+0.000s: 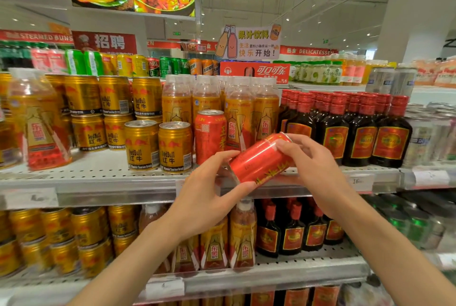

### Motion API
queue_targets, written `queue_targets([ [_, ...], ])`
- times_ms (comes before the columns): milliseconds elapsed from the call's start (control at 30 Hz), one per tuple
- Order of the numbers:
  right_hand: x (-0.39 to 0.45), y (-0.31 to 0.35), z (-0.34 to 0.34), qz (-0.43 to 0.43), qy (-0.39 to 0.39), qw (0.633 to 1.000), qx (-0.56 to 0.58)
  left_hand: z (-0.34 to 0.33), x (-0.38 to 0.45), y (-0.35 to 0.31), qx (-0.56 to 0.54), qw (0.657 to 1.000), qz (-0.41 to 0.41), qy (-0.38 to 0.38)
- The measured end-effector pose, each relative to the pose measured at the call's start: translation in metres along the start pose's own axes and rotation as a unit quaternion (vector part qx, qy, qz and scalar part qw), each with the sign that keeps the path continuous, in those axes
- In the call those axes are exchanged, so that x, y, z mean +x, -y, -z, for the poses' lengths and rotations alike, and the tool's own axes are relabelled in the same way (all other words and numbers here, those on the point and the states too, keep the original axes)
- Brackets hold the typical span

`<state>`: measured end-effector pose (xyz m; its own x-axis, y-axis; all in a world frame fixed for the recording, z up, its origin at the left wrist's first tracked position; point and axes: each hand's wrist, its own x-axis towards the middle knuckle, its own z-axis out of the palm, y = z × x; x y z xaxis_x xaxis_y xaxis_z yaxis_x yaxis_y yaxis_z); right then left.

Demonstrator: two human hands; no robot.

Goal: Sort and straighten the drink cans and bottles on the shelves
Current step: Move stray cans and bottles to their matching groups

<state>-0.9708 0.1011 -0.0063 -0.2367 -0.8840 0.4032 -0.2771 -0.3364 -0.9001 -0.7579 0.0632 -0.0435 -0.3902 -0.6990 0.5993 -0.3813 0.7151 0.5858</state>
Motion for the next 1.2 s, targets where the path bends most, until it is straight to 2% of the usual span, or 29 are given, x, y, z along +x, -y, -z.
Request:
queue_targets([
  [100, -0.009, -0.004, -0.014, -0.017, 0.026, 0.999, 0.032, 0.016, -0.017, 0.004, -0.003, 1.000, 0.022, 0.002],
  [467, -0.035, 0.008, -0.102, -0.036, 0.100, 0.994, 0.038, 0.105, -0.077, 0.040, -0.028, 0.997, 0.074, 0.003],
  [933, -0.075, 0.070, -0.318, -0.026, 0.093, 0.995, 0.040, 0.308, -0.146, 0.134, -0.039, 0.997, 0.069, -0.004],
  [1200, -0.066, 0.089, -0.383, -0.019, 0.107, 0.994, -0.002, 0.368, -0.158, 0.170, -0.040, 0.996, 0.084, 0.007],
])
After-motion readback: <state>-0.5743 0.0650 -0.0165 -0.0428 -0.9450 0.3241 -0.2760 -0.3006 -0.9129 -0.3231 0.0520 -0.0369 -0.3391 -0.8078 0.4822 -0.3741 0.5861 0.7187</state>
